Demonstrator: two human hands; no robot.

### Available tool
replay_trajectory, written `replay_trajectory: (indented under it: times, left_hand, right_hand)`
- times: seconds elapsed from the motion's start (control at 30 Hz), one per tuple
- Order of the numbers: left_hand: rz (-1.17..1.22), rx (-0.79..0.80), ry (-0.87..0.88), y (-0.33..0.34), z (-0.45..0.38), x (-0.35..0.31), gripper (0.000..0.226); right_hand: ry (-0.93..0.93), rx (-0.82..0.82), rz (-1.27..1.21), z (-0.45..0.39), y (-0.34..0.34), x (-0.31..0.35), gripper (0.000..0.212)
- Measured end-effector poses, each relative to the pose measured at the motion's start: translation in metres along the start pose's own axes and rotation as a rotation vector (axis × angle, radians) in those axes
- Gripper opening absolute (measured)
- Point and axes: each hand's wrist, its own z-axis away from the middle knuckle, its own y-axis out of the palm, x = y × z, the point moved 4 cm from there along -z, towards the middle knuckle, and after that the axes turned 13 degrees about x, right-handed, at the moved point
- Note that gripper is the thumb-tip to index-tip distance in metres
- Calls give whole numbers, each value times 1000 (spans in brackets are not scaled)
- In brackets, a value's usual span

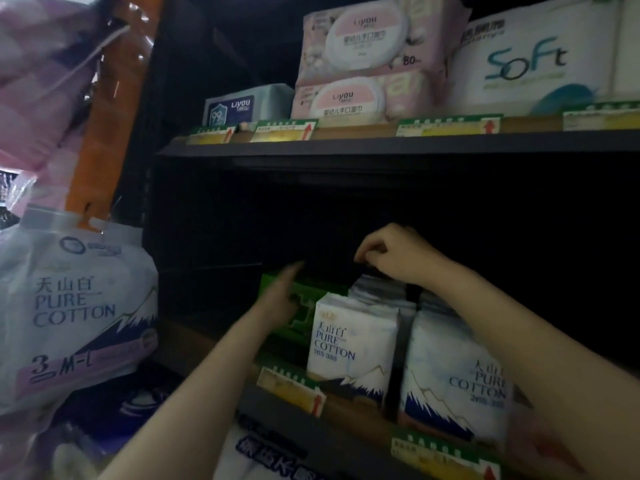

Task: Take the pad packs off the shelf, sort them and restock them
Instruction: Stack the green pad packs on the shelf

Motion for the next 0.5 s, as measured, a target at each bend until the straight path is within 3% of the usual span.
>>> replay_trajectory:
  times: [0.1,0.17,0.27,0.4,0.5]
  left_hand:
    - [121,-394,-2,-39,39,-2,49]
    - [130,-522,50,-48,65,-12,33]
    - [111,-547,224,-41,101,-37,28]
    - [-95,-536,506,-8,157,-44,29]
    - [-291,-503,541,25,211,-20,31]
  right_hand:
    - [0,15,-10,11,1,7,29]
    - [-29,54,9,22,8,17,29]
    - [-99,89,34,48,22,34,30]
    - [-254,0,99,114,54,51,26]
    - [-347,162,-1,170,110,57,24]
